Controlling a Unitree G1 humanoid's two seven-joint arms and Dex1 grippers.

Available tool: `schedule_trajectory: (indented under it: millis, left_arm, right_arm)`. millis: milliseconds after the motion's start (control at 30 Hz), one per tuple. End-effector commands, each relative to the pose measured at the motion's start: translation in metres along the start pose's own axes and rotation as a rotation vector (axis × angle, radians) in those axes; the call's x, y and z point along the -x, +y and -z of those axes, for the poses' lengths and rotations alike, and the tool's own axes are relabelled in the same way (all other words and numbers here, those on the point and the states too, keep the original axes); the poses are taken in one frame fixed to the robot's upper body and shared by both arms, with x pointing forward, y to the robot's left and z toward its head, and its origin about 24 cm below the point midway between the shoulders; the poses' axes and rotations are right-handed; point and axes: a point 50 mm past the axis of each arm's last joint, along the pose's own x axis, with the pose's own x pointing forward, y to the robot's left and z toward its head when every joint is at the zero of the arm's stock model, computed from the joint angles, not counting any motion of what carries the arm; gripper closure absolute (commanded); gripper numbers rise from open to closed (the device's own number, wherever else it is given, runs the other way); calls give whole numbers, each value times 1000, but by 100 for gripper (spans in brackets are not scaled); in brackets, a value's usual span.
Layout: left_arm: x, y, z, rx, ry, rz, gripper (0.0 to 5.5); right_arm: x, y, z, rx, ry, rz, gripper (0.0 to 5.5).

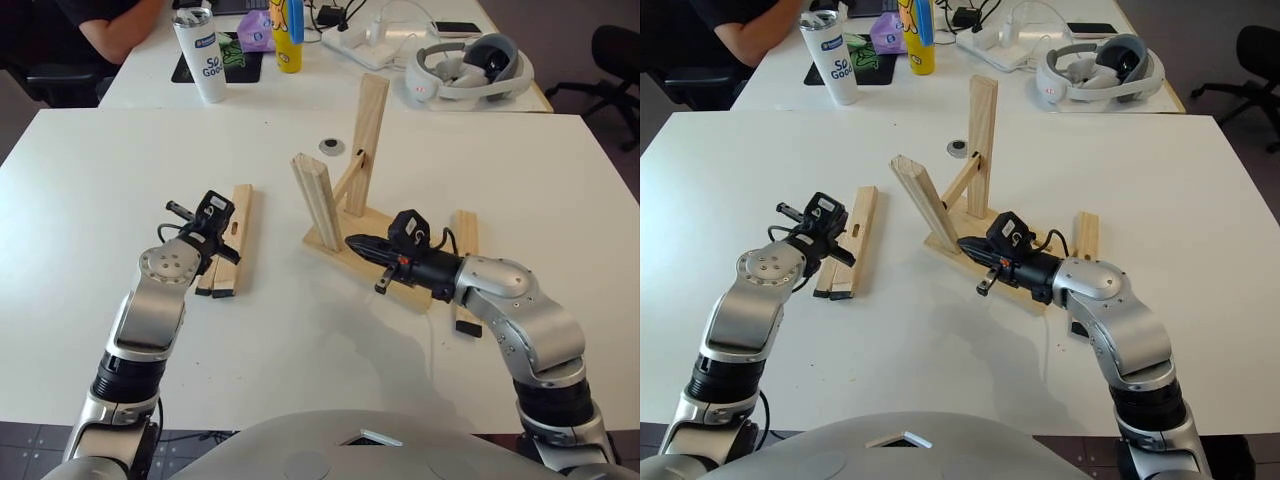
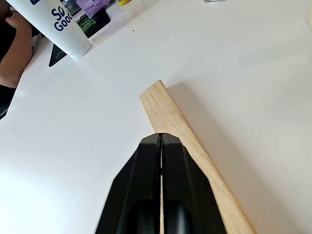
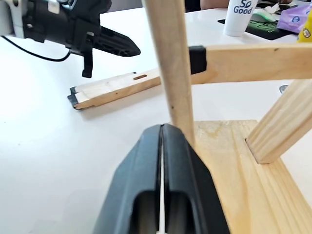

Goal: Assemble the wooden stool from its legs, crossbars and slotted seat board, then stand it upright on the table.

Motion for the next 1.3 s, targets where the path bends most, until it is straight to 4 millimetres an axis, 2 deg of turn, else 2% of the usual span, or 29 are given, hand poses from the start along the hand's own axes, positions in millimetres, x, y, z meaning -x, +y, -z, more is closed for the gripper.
schedule_trajectory:
  millis: [33,100,200,367,433,600,767,1000,1200,1300]
  left_arm:
    - [6,-28,-10,14,-37,242,548]
    - [6,-37,-13,19,-52,316,548]
    - [2,-49,-17,0,-65,400,548]
    - [-13,-77,-26,-120,-56,523,548]
    - [-18,-89,-35,-182,-76,561,548]
    - [-26,-116,-46,-265,-80,617,548]
    - [-37,-131,-39,-346,-27,607,548]
    - [-46,-126,-28,-372,23,523,548]
    - [-46,-93,-28,-335,44,426,548]
    - [-43,-66,-27,-345,63,359,548]
  right_arm:
    - [15,-45,-7,133,85,219,550]
    - [18,-74,-3,228,152,364,550]
    - [16,-94,7,272,198,417,550]
    - [7,-112,29,347,353,323,550]
    - [9,-121,36,350,435,320,550]
    - [9,-135,37,377,531,308,550]
    - [6,-132,34,341,585,155,550]
    - [2,-119,25,204,540,-2,550]
    - [4,-110,31,122,515,-18,550]
    - [5,-103,34,82,499,-34,550]
